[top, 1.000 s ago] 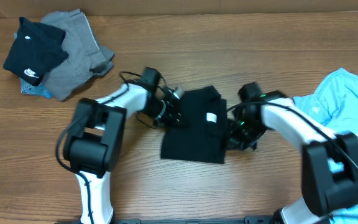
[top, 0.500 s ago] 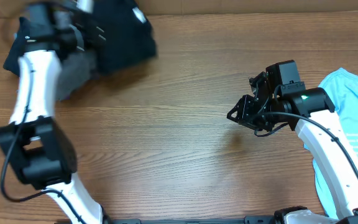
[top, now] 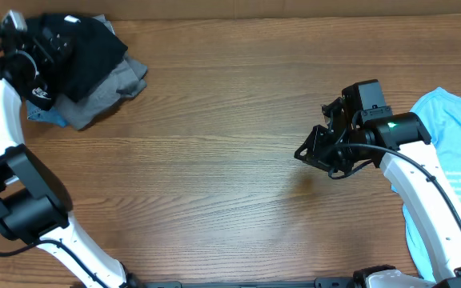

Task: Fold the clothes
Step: 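Place the black shirt on the clothes pile with the left gripper and release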

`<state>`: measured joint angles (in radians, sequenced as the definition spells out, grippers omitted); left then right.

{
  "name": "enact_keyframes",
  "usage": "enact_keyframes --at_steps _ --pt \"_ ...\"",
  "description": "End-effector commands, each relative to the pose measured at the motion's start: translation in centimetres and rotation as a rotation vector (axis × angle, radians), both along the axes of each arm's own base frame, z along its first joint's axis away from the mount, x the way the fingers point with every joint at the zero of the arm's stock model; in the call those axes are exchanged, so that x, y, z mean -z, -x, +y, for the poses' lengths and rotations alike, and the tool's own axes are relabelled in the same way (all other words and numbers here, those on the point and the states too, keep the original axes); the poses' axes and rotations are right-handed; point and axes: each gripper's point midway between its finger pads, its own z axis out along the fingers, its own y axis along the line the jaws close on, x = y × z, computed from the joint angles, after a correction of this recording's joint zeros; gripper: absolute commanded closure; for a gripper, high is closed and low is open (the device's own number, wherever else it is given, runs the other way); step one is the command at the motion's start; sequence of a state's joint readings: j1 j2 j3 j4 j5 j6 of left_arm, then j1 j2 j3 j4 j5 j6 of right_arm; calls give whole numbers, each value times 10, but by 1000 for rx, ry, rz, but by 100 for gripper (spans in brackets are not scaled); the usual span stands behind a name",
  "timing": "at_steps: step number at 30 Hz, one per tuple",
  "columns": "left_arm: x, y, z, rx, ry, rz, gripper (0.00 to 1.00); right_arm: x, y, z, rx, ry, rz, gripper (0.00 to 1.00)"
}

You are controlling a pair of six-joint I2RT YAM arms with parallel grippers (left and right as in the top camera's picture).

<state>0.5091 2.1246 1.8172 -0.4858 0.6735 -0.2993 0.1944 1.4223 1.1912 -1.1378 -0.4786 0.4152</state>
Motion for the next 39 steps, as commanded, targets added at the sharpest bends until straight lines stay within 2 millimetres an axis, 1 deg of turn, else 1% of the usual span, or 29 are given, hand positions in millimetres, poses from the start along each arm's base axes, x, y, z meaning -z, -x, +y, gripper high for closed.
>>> enact_keyframes --at_steps 1,4,6,7,8,10,12,13,15,16,17,18,19,22,24,27,28,29,31,33,36,39 --pt "-13 18 44 -88 24 -14 0 -1 1 -1 4 6 3 76" --pt "-29 44 73 -148 45 -8 0 -2 -1 -1 4 5 -2 75" --pt "-40 62 88 -193 52 2 0 -3 -2 0 1 3 -13 75" --pt "-48 73 95 -215 53 2 0 -3 -4 0 0 2 -21 75" --pt "-54 78 97 -222 55 -2 0 -4 -4 0 -3 1 -29 75" --pt "-78 91 94 -205 55 -40 0 -9 -10 1 -24 0 -72 74" --pt "-107 98 79 -146 43 -103 0 -20 -18 3 -53 -4 -141 74" --pt "-125 102 66 -99 33 -146 0 -28 -22 4 -64 -7 -179 74" --pt "-163 111 25 39 -4 -235 0 -50 -32 5 -81 -15 -275 71" --pt "-174 116 7 88 -29 -252 0 -60 -35 6 -87 -18 -315 70" --pt "-185 124 -17 144 -71 -262 0 -70 -37 6 -91 -22 -352 69" --pt "-192 131 -38 192 -113 -263 0 -83 -39 7 -99 -25 -400 68" --pt "-198 141 -63 240 -165 -249 0 -96 -40 7 -104 -26 -447 67" --pt "-207 173 -123 341 -312 -195 0 -123 -40 0 -91 3 -554 55" --pt "-213 197 -155 370 -417 -155 0 -141 -35 -4 -108 24 -637 48" --pt "-227 231 -189 340 -573 -123 0 -161 -27 -12 -86 52 -714 41" --pt "-230 240 -197 320 -594 -120 0 -165 -25 -14 -79 59 -731 33" --pt "-233 248 -201 306 -613 -115 0 -170 -23 -15 -75 59 -750 0" --pt "-232 270 -209 261 -639 -79 0 -177 -20 -16 -72 56 -779 0" --pt "-227 283 -214 254 -636 -42 0 -177 -20 -16 -72 55 -779 0" --pt "-213 296 -219 302 -642 23 0 -175 -20 -16 -73 56 -771 0" --pt "-205 300 -219 318 -643 66 0 -173 -22 -16 -74 57 -765 0"
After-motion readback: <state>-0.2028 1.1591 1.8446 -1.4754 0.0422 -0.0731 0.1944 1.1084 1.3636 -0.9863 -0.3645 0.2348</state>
